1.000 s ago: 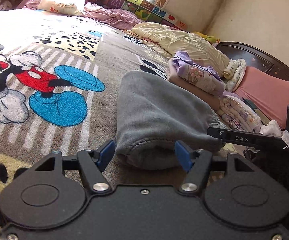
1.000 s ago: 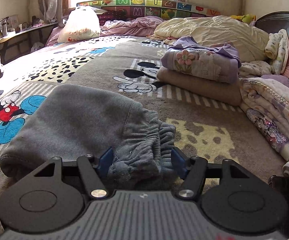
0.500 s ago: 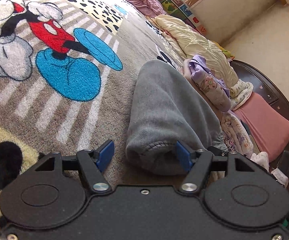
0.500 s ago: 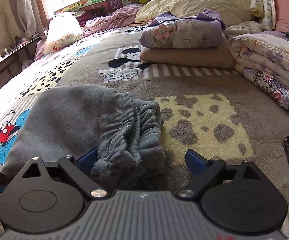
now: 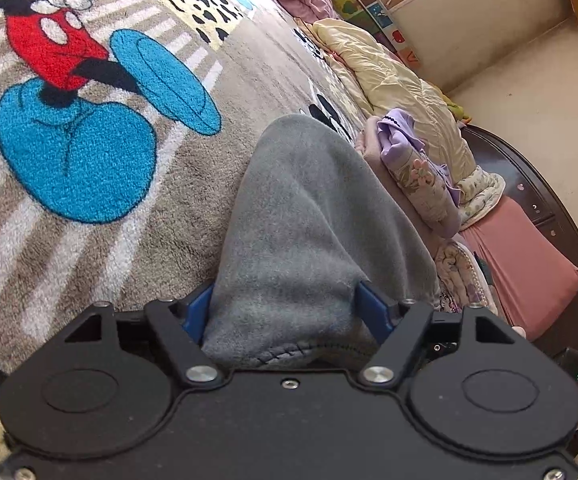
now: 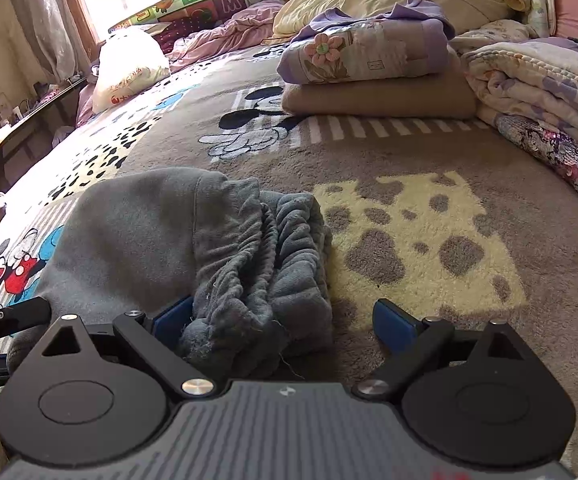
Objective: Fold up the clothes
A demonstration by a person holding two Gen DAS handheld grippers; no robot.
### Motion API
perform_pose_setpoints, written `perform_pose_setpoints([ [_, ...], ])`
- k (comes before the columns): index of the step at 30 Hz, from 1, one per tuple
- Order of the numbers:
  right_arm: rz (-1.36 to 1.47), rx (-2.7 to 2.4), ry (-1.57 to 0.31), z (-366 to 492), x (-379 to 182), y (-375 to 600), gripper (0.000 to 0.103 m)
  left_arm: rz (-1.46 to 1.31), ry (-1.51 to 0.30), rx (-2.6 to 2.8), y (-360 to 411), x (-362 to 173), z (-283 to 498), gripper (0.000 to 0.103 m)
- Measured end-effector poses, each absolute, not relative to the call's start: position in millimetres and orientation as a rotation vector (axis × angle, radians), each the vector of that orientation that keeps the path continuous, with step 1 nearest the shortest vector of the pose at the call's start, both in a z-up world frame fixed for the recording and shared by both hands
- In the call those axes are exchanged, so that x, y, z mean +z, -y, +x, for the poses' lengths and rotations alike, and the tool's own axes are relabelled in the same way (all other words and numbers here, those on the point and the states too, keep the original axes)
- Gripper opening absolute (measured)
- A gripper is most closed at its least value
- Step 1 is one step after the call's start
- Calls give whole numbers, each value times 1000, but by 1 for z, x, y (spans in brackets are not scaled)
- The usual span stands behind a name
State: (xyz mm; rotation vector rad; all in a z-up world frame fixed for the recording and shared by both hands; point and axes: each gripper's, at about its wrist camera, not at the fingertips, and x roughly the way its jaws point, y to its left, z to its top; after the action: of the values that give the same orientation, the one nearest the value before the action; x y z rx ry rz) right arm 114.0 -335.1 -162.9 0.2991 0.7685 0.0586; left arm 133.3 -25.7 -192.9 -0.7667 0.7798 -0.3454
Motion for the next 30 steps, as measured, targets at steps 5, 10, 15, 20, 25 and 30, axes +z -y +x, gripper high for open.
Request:
perform_pose_setpoints([
  [5, 347, 100, -764, 114, -161, 334, 74, -782, -792, -335, 28, -193, 134, 73],
  [10, 489, 154, -767, 116, -168, 347, 72, -763, -802, -353, 29, -186, 131, 51],
  [15, 627, 236, -741, 98, -157, 347, 58, -756, -761, -440, 16, -153, 99, 44],
  [20, 579, 259, -786, 62, -152, 326, 60, -760, -853, -365, -13, -180, 74, 66],
  [25, 647, 208, -740, 37, -168, 328, 68, -916, -849, -343, -34, -192, 70, 72],
  [30, 666, 174, -656, 42, -160, 331, 72, -905, -813, -361, -28, -179, 89, 73],
])
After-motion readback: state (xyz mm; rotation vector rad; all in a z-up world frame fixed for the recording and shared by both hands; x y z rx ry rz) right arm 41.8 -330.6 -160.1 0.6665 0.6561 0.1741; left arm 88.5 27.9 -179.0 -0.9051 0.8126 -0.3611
